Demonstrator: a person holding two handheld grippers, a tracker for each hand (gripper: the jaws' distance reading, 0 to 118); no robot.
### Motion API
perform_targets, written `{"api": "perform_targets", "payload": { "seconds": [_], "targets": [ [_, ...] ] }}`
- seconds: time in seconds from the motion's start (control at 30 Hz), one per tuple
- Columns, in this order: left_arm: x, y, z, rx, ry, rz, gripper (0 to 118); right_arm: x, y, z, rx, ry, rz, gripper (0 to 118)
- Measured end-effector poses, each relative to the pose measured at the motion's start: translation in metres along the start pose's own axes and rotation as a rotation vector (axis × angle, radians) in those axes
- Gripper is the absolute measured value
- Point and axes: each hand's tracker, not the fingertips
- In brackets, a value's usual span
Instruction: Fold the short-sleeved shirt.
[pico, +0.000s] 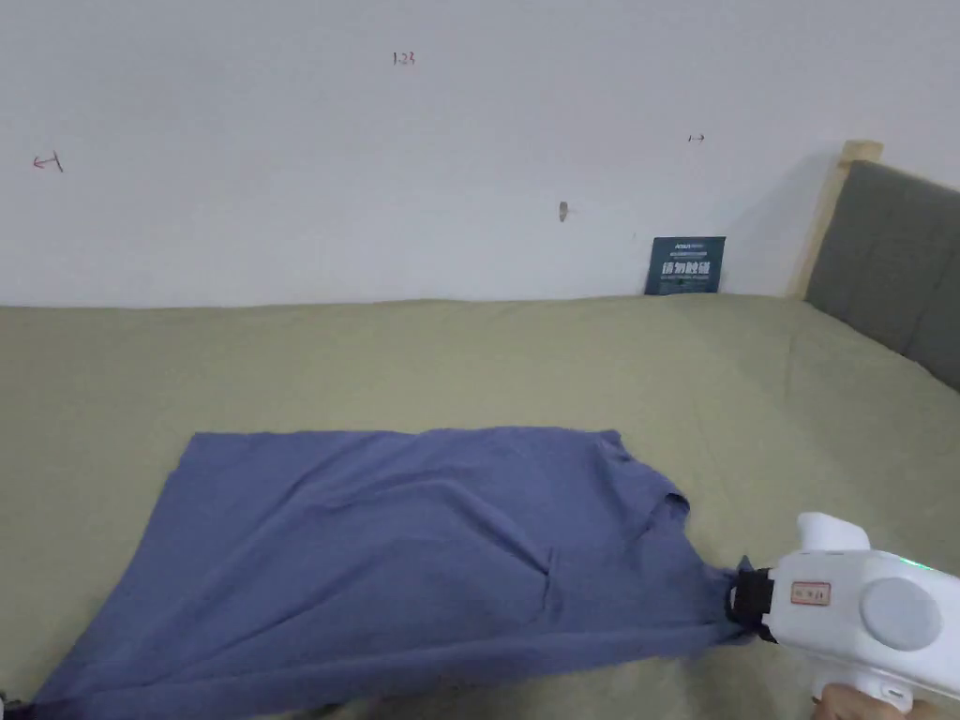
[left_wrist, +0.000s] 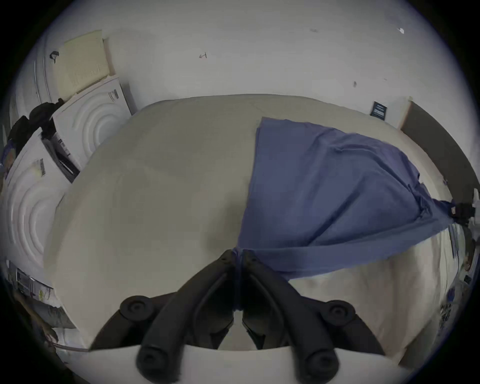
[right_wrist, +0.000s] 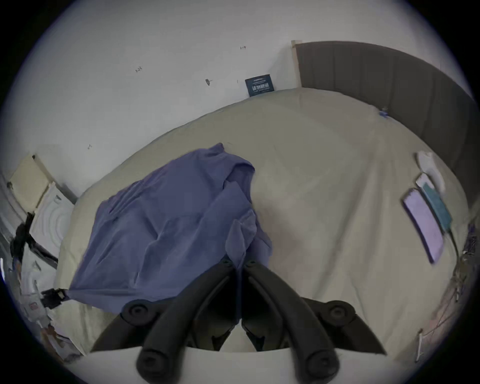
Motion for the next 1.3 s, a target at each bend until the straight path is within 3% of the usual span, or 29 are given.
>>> {"api": "perform_targets", "payload": {
  "seconds": [0.2,0.43,0.5,0.53,0.57,0.6,0.63,0.67,0.8,0.9,0.93,0.97,1.03,1.07,1.13,1.23,1.27,1.3],
  "targets": [
    [-0.009,-0.092,0.068,0.006,0.020,-0.083,5,0.028,-0.073,0.077,0.022,-0.042,0.046,0],
    [-0.004,-0.144,0.095,-0.014,0.040,-0.127,5,0.061,-0.141,0.101,-0.051,-0.072,0.007,0],
    [-0.006,-0.147,0.090,-0.020,0.004,-0.113,9,0.072,-0.148,0.092,-0.042,-0.049,-0.020,1],
    [-0.007,-0.148,0.088,-0.021,0.010,-0.116,17,0.075,-0.149,0.087,-0.050,-0.045,-0.035,5],
    [-0.006,-0.147,0.087,-0.028,0.014,-0.112,46,0.075,-0.149,0.085,-0.062,-0.054,-0.041,27],
    [-0.007,-0.147,0.087,-0.026,0.023,-0.108,71,0.075,-0.149,0.085,-0.052,-0.056,-0.040,58],
    [-0.005,-0.146,0.088,-0.024,0.021,-0.107,79,0.076,-0.150,0.085,-0.044,-0.058,-0.029,85],
    [-0.006,-0.146,0.092,-0.014,0.008,-0.084,79,0.072,-0.148,0.091,-0.051,-0.074,-0.018,90],
    [-0.010,-0.140,0.111,0.002,-0.068,0.000,77,0.065,-0.143,0.117,-0.005,-0.084,0.010,81],
    [-0.001,-0.141,0.134,-0.003,-0.090,0.030,75,0.055,-0.141,0.137,0.038,-0.058,0.080,72],
    [0.001,-0.142,0.138,-0.005,-0.099,0.031,71,0.050,-0.140,0.143,0.035,-0.058,0.103,62],
    [0.004,-0.144,0.142,-0.006,-0.103,0.027,56,0.045,-0.141,0.147,0.043,-0.060,0.124,43],
    [0.008,-0.147,0.147,-0.005,-0.113,0.022,7,0.038,-0.144,0.153,0.057,-0.055,0.152,0],
    [0.009,-0.148,0.144,-0.033,-0.121,0.030,0,0.036,-0.145,0.154,0.065,-0.049,0.147,0],
    [0.010,-0.154,0.138,-0.052,-0.145,0.032,0,0.034,-0.150,0.152,0.022,0.051,0.137,0],
    [0.011,-0.158,0.127,-0.075,-0.113,0.016,1,0.024,-0.160,0.149,0.008,0.018,0.159,0],
    [0.009,-0.158,0.125,-0.089,-0.108,-0.007,20,0.023,-0.162,0.146,-0.001,0.015,0.169,0],
    [0.000,-0.155,0.115,-0.114,-0.114,-0.018,53,0.022,-0.164,0.144,-0.008,0.008,0.173,0]
  ]
}}
